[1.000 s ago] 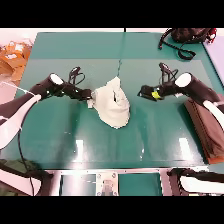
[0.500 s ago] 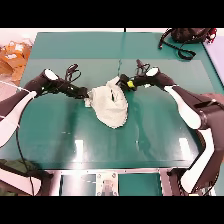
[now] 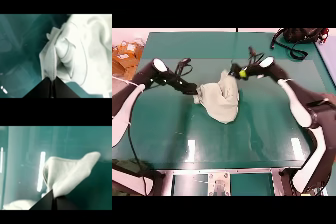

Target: Fold the shirts.

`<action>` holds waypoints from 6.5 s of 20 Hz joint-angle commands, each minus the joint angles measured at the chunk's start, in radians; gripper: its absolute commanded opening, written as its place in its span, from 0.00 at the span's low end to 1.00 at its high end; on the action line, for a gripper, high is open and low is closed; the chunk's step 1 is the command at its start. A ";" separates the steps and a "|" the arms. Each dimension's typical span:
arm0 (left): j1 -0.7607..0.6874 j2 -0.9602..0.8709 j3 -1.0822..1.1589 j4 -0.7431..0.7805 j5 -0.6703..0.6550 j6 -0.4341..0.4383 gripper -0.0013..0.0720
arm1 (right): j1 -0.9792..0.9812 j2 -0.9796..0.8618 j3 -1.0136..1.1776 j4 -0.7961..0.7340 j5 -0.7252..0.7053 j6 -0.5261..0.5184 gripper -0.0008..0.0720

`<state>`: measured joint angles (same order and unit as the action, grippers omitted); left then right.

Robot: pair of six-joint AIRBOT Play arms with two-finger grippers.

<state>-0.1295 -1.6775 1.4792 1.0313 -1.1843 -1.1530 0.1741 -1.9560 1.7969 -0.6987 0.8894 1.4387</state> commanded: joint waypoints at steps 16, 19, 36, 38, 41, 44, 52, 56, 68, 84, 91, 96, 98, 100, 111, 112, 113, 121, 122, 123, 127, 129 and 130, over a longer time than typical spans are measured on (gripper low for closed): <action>0.000 0.787 0.207 0.589 -0.264 -0.362 0.05 | -0.451 0.998 0.011 -0.446 0.505 0.109 0.03; 0.000 0.771 0.117 0.618 -0.347 -0.356 0.05 | -0.451 1.040 -0.117 -0.570 0.647 0.163 0.03; 0.000 0.658 -0.642 0.272 0.171 -0.248 0.05 | -0.388 0.792 -1.041 -0.426 0.065 0.035 0.03; 0.000 0.644 -0.647 0.190 0.151 -0.188 0.05 | -0.388 0.800 -1.038 -0.425 0.084 0.019 0.03; 0.000 0.643 -0.652 0.134 0.144 -0.154 0.05 | -0.388 0.804 -1.038 -0.306 0.099 0.017 0.03; 0.000 0.643 -0.657 0.148 0.116 -0.146 0.05 | -0.396 0.804 -1.029 -0.253 0.127 -0.003 0.58; 0.000 0.643 -0.580 0.496 -0.064 -0.289 0.99 | -0.561 0.831 -0.966 -0.338 0.275 0.036 0.59; 0.000 0.636 -0.543 0.414 0.124 -0.248 0.98 | -0.572 0.789 -0.971 -0.364 0.245 0.046 0.59; 0.000 0.058 -0.336 -0.260 0.243 0.115 0.98 | -0.547 0.577 -0.968 -0.274 0.113 0.042 0.59; -0.001 -0.034 -0.333 -0.464 -0.109 0.260 0.05 | -0.447 0.527 -0.874 -0.187 0.038 0.014 0.22; 0.000 0.032 -0.222 -0.465 -0.057 0.242 0.05 | -0.447 0.539 -0.772 -0.165 0.111 -0.037 0.03; 0.000 0.214 -0.043 -0.204 -0.068 0.134 0.05 | -0.459 0.628 -0.606 -0.166 0.180 -0.037 0.03; 0.001 0.316 0.039 -0.107 -0.067 0.113 0.05 | -0.480 0.701 -0.516 -0.166 0.182 -0.037 0.03; 0.000 0.422 0.121 -0.008 -0.061 0.082 0.05 | -0.512 0.780 -0.423 -0.167 0.182 -0.032 0.03; 0.000 0.826 0.270 0.244 0.002 0.009 0.05 | -0.632 1.172 -0.308 -0.176 0.181 0.016 0.03; 0.000 0.845 0.270 0.244 0.006 0.010 0.05 | -0.632 1.194 -0.308 -0.177 0.181 0.016 0.03; 0.000 0.851 0.273 0.245 0.014 0.010 0.05 | -0.632 1.218 -0.306 -0.176 0.180 0.016 0.03; 0.000 0.803 0.163 0.251 0.100 0.036 0.05 | -0.608 1.155 -0.349 -0.161 0.158 0.014 0.03; 0.000 0.770 0.115 0.248 0.111 0.035 0.05 | -0.580 1.109 -0.376 -0.161 0.158 -0.003 0.03; 0.000 0.730 0.070 0.233 0.121 0.036 0.05 | -0.545 1.060 -0.404 -0.161 0.157 -0.013 0.03; 0.000 0.526 -0.119 0.122 0.227 0.037 0.05 | -0.383 0.798 -0.536 -0.162 0.052 -0.055 0.03; 0.000 0.399 -0.176 0.067 0.285 0.044 0.05 | -0.332 0.642 -0.562 -0.162 -0.004 -0.056 0.03; 0.000 0.336 -0.187 0.035 0.298 0.066 0.05 | -0.314 0.560 -0.562 -0.161 -0.025 -0.056 0.03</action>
<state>-0.1295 -1.1889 1.3716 1.1606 -0.9661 -1.1118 -0.2123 -1.2003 1.2758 -0.8619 0.9413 1.3972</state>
